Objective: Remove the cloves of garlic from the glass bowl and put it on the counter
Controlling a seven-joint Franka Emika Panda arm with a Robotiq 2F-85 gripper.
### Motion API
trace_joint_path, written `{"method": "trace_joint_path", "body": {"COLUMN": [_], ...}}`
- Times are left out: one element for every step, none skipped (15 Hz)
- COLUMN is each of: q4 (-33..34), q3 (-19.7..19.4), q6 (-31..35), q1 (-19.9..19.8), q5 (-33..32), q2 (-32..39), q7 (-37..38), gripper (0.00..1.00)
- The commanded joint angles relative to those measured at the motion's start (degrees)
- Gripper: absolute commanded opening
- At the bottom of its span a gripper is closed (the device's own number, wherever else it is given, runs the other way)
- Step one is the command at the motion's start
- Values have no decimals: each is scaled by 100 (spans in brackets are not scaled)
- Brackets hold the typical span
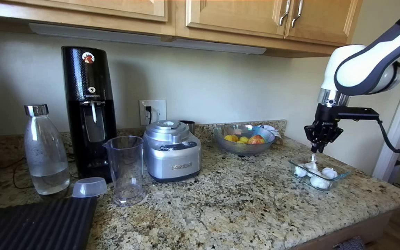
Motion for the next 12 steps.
{"method": "trace_joint_path", "body": {"q4": [-124,-127,-161,-178,-201,-216,-225,-245,-253,-250,-238,-232], "q3": [124,138,148,153,151,144,139,130,122,108,95,76], "q6": [-541,-627,-596,-577,-518,-453,-426,-336,-285,-229,-214,-133], "q1": [-84,-84,-86,-89,-94,-101,-108,-113,-116,-119,-118,-116], "q5": [81,80,40,8,-17,-64,0,-84,-135,-185,-188,-229], "q2": [-175,-146,-122,-95,-60,-9,46,115,177,269,344,420], "q7": [-196,-197,-163,-133,-87,6,-44,89,182,312,388,516], "gripper": [55,61,67,74,80,87,93,98,100,100,100,100]}}
